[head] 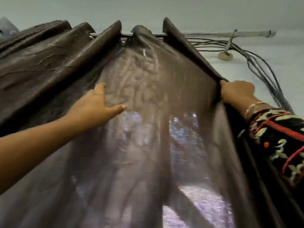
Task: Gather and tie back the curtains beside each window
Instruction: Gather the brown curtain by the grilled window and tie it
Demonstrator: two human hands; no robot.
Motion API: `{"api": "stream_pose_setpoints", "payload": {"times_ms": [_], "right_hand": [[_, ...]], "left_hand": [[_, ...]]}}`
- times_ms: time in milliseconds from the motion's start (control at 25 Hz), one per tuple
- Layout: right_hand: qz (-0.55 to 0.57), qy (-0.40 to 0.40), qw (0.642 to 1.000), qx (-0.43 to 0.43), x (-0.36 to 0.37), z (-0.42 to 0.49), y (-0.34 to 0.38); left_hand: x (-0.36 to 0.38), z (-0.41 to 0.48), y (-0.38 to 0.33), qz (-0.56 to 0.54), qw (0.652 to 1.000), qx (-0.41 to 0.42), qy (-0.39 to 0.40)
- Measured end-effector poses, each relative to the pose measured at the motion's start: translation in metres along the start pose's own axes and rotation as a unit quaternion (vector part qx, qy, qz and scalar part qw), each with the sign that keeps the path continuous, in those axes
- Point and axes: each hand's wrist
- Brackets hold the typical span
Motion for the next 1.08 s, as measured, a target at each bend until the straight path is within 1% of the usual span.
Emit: {"api": "stream_pose_setpoints", "payload": {"times_ms": [120, 200, 240, 320, 400, 480, 520, 560, 640, 680, 720, 760, 840, 880, 960, 1080], "right_hand": [[-0.018, 0.041, 0.996, 0.077, 0.009, -0.003, -0.072], [-0.013, 0.034, 0.995, 0.091, 0.007, -0.009, -0.094], [-0.001, 0.024, 0.996, 0.082, 0.003, -0.011, -0.096], [0.049, -0.003, 0.998, 0.048, -0.005, -0.017, -0.089], [0.137, -0.026, 0.99, 0.038, -0.013, -0.022, -0.077], [0.224, -0.011, 0.973, 0.052, -0.02, -0.023, -0.065], [0.238, -0.001, 0.969, 0.061, -0.024, -0.024, -0.06], [0.218, -0.018, 0.974, 0.058, -0.029, -0.026, -0.053], [0.129, -0.134, 0.982, 0.014, -0.042, -0.032, -0.032], [0.111, -0.192, 0.975, -0.02, -0.049, -0.035, -0.018], [0.12, -0.216, 0.968, -0.05, -0.058, -0.036, -0.001], [0.151, -0.205, 0.964, -0.071, -0.067, -0.036, 0.019], [0.217, -0.109, 0.967, -0.079, -0.082, -0.036, 0.067], [0.226, -0.065, 0.969, -0.078, -0.087, -0.036, 0.089], [0.199, -0.01, 0.976, -0.085, -0.091, -0.034, 0.126], [0.155, 0.026, 0.984, -0.08, -0.085, -0.029, 0.145]], "left_hand": [[0.016, -0.004, -0.023, -0.04, 0.999, 0.004, 0.027], [0.023, -0.006, -0.038, -0.075, 0.997, 0.004, 0.028], [0.025, -0.008, -0.043, -0.086, 0.996, -0.002, 0.022], [0.027, -0.01, -0.052, -0.101, 0.995, -0.018, 0.007], [0.026, -0.014, -0.058, -0.113, 0.993, -0.037, 0.002], [0.024, -0.017, -0.062, -0.118, 0.991, -0.058, 0.007], [0.023, -0.018, -0.064, -0.12, 0.99, -0.067, 0.012], [0.022, -0.019, -0.065, -0.118, 0.99, -0.073, 0.017], [0.021, -0.02, -0.064, -0.116, 0.99, -0.075, 0.024], [0.021, -0.02, -0.064, -0.125, 0.989, -0.073, 0.032], [0.021, -0.021, -0.063, -0.14, 0.987, -0.07, 0.041], [0.021, -0.022, -0.063, -0.163, 0.983, -0.067, 0.052], [0.019, -0.024, -0.064, -0.211, 0.973, -0.057, 0.073], [0.018, -0.026, -0.066, -0.232, 0.968, -0.046, 0.081], [0.016, -0.03, -0.071, -0.253, 0.963, -0.016, 0.092], [0.011, -0.034, -0.072, -0.237, 0.966, 0.022, 0.101]]}}
Point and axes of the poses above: each hand's wrist, its own z-axis towards the middle knuckle, its own x-axis out of the palm, y = z × x, and after that the axes turned 2 degrees about -x, right-handed
